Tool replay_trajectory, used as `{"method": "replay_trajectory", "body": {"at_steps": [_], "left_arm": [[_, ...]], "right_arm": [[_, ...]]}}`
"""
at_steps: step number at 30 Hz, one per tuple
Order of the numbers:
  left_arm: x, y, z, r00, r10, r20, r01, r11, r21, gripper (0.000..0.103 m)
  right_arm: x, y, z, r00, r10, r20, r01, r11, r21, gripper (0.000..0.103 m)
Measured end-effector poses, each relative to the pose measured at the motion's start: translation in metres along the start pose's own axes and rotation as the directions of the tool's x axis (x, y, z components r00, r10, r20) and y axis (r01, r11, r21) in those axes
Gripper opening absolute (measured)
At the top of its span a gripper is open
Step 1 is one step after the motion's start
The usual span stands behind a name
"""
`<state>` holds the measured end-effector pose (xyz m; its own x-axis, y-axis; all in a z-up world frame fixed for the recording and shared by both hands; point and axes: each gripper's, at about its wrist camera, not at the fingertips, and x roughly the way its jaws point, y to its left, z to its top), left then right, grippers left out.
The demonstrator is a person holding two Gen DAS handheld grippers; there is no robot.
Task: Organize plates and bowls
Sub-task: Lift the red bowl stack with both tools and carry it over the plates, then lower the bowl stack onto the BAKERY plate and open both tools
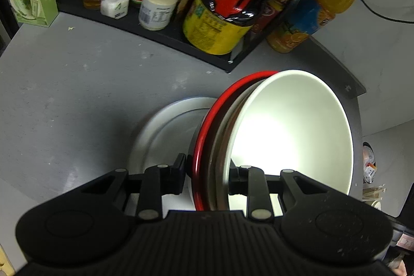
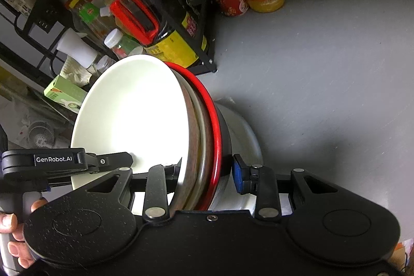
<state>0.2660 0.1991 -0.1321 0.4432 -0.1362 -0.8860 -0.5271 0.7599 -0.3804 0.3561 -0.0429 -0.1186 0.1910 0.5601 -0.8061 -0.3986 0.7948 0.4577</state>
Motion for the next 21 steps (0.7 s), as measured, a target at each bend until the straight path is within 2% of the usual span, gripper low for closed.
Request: {"method": "replay_trajectory", "body": {"at_steps": [10,21], "left_arm": [[0.012,0.023,0.008,0.999,0.016,-0.038,-0.015,1.0,0.016,0.027],[0.024,0.027,0.012,0.998,0.001,-0.06,0.001,1.0,0.029,0.027]], "right_arm": [[0.019,0.006,-0.012,1.0,-0.021,-0.02,0.022,0.999,0.041,0.032],[0.025,0.003,-0.015,0.998,-0.064,-0.001,0.064,0.995,0.071,0.032]]}}
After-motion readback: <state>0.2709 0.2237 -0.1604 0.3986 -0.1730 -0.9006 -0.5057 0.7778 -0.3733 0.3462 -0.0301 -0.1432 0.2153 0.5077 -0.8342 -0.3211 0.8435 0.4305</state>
